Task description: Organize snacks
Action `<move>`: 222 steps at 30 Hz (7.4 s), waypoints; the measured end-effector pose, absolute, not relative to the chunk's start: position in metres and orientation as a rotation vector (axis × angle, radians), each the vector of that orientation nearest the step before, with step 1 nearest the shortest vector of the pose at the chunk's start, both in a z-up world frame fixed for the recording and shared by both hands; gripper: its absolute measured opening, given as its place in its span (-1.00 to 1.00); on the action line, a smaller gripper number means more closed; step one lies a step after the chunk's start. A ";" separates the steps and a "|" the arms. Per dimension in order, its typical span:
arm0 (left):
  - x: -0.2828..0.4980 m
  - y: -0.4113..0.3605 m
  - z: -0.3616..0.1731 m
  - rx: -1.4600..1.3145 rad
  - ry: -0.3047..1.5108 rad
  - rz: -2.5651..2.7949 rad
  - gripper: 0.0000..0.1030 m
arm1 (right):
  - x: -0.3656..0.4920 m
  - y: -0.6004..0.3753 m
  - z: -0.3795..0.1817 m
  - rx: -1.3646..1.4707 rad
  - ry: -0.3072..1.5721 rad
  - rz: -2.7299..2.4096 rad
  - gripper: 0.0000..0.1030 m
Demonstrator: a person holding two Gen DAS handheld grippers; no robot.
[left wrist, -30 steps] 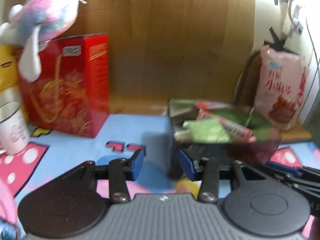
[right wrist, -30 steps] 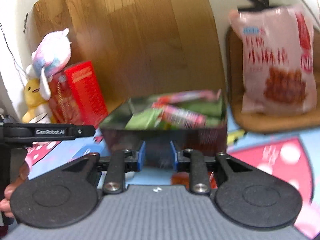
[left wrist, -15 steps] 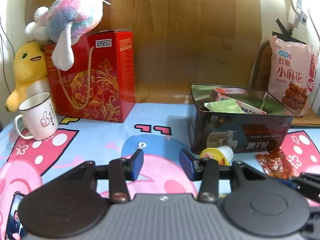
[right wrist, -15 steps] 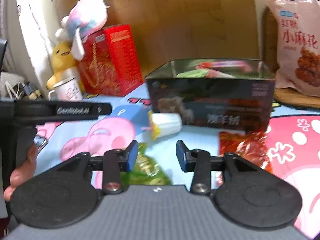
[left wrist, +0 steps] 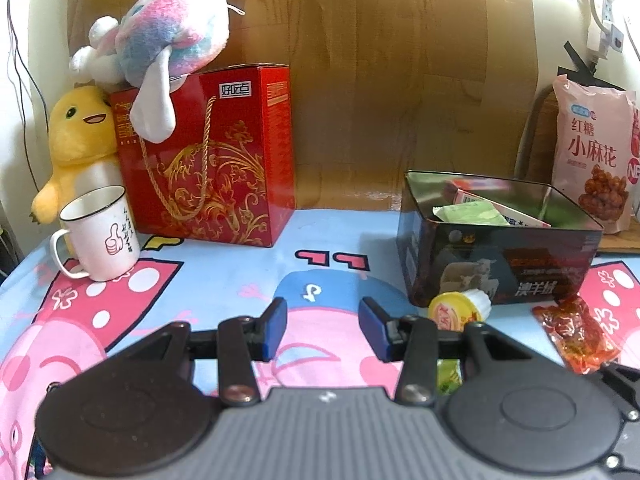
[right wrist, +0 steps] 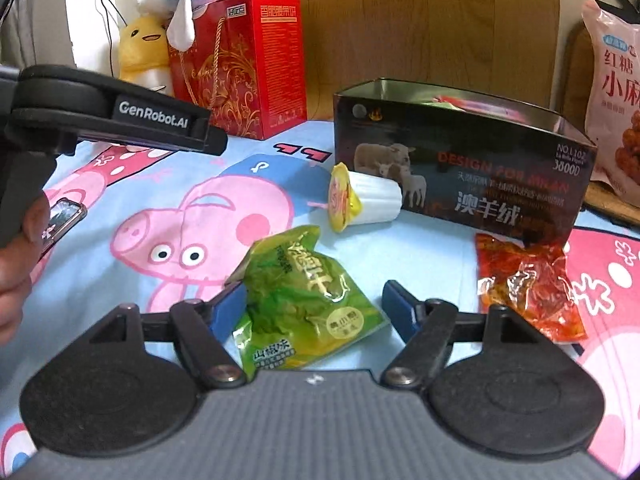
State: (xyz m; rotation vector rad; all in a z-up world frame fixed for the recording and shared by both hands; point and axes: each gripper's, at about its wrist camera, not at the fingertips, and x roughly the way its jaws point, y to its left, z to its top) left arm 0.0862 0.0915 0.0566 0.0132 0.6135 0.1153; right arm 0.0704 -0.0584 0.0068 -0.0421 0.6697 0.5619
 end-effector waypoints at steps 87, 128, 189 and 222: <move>0.073 0.023 0.011 -0.045 0.704 -0.049 0.01 | 0.053 -0.143 0.010 0.155 0.713 0.066 -0.06; 0.075 0.023 0.008 -0.043 0.707 -0.051 0.08 | 0.054 -0.144 0.009 0.144 0.705 0.053 -0.04; 0.211 0.029 0.090 -0.264 0.636 -0.301 0.16 | 0.162 -0.182 0.078 0.287 0.434 0.329 -0.19; 0.112 0.062 0.019 -0.329 0.811 -0.224 0.27 | 0.100 -0.127 0.008 0.216 0.675 0.561 -0.03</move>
